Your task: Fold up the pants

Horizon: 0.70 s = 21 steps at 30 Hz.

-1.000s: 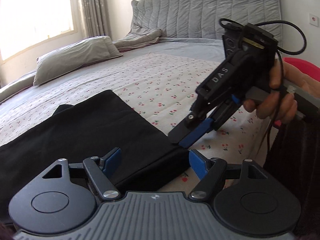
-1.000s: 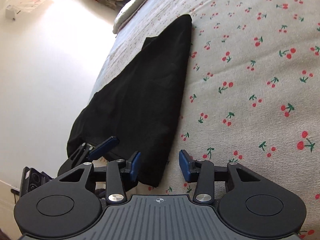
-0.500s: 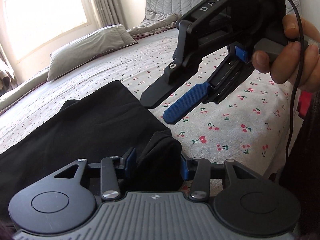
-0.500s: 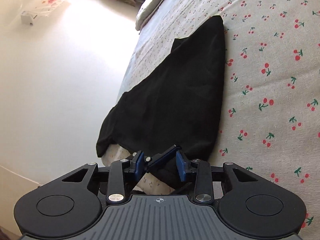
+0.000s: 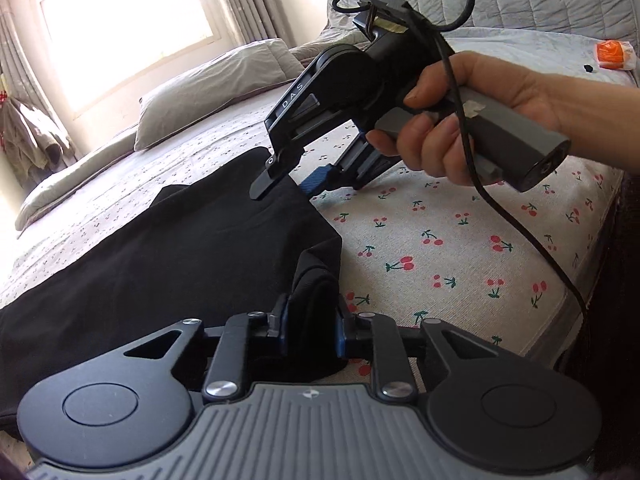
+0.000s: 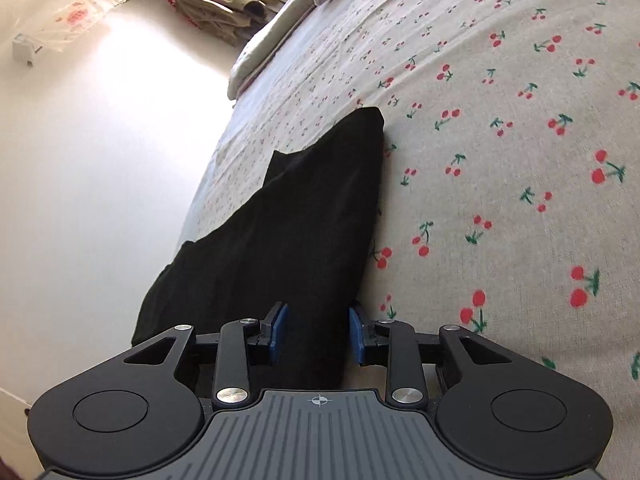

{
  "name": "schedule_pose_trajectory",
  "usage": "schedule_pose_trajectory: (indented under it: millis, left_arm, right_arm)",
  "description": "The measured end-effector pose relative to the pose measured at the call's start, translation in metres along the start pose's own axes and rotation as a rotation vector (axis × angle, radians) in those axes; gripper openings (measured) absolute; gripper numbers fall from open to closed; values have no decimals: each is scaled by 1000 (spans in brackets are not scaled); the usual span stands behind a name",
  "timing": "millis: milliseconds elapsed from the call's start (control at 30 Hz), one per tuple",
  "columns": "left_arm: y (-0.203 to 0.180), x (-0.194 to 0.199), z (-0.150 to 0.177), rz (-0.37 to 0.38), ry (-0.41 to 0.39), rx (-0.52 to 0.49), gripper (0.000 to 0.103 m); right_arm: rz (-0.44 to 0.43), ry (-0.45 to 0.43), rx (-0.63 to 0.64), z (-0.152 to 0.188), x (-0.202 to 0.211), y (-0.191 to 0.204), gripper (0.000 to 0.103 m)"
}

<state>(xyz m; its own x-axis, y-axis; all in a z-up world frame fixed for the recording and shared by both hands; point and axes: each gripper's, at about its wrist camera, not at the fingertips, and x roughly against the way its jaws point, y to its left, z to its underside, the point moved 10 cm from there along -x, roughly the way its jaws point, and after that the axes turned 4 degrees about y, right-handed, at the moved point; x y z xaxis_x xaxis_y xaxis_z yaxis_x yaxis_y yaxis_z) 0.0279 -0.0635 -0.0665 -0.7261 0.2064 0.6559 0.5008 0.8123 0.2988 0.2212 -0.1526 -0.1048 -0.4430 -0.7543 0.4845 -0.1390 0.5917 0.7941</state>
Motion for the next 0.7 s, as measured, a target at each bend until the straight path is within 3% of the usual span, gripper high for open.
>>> schedule_pose_trajectory:
  millis: [67, 200, 367, 533, 700]
  left_arm:
    - [2, 5, 1, 10, 10, 50, 14]
    - [11, 3, -2, 49, 33, 163, 12]
    - [10, 7, -16, 154, 33, 296, 10]
    - [-18, 11, -43, 242, 7, 302, 10]
    - [-63, 8, -67, 408, -15, 309, 10]
  right_arm:
    - [-12, -37, 5, -13, -9, -3, 24]
    - [-34, -90, -61, -34, -20, -16, 3]
    - [-42, -129, -31, -39, -2, -9, 4]
    - [-48, -164, -83, -47, 37, -22, 4]
    - [-25, -209, -137, -43, 91, -54, 4]
